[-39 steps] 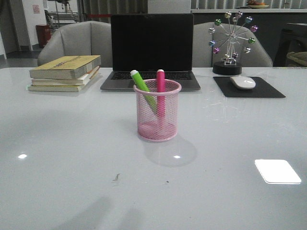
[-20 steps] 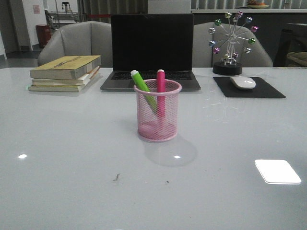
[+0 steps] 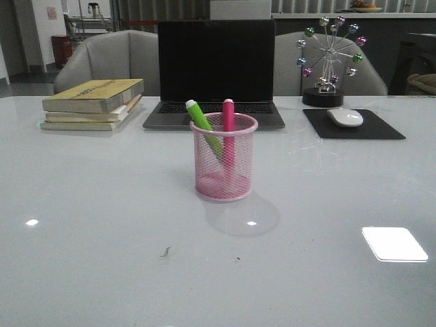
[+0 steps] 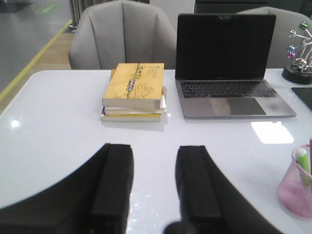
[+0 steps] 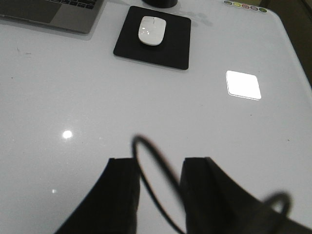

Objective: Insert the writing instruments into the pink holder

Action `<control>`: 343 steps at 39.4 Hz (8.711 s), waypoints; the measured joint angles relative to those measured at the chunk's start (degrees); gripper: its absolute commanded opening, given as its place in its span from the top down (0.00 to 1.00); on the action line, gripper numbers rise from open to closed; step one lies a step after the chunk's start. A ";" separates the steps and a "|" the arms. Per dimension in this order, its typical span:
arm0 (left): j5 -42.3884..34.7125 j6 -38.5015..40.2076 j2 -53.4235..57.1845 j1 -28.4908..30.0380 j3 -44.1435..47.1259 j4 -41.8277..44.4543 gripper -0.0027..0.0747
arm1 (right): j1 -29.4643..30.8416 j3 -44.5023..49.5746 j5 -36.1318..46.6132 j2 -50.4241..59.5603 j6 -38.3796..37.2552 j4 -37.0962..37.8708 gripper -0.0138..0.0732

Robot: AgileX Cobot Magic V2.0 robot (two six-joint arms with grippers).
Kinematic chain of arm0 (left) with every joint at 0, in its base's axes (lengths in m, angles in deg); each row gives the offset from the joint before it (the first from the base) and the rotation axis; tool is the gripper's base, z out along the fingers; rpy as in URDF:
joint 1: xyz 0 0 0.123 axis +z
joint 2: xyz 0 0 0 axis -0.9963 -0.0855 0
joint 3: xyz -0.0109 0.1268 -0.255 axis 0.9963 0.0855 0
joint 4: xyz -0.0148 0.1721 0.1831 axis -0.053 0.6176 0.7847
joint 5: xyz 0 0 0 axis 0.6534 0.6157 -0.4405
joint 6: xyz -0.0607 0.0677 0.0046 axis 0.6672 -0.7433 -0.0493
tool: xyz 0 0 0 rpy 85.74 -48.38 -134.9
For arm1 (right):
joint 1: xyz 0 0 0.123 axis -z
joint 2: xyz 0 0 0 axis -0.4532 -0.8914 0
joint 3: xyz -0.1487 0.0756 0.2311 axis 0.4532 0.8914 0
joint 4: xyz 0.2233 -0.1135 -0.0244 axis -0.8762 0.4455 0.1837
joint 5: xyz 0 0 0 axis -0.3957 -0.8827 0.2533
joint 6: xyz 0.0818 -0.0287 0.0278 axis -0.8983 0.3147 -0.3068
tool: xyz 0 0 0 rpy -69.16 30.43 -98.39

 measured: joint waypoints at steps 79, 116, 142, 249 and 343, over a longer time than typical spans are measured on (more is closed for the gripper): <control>4.92 0.00 7.90 0.00 4.23 -0.72 0.58 | 0.00 0.00 -1.32 0.00 0.00 -3.67 0.75; 4.92 0.00 7.90 0.00 4.23 -0.72 0.58 | 0.00 0.00 -2.30 0.00 0.00 -4.42 0.81; 4.92 0.00 7.90 0.00 4.23 -0.72 0.58 | 0.00 13.54 5.45 19.69 -0.11 -8.08 0.81; 3.11 0.00 8.97 1.08 4.37 -0.72 0.85 | 0.00 34.65 8.34 44.49 -0.11 -11.10 0.81; -11.36 0.00 39.06 9.15 34.33 -0.62 0.85 | 0.00 34.65 8.21 44.49 -0.11 -11.10 0.81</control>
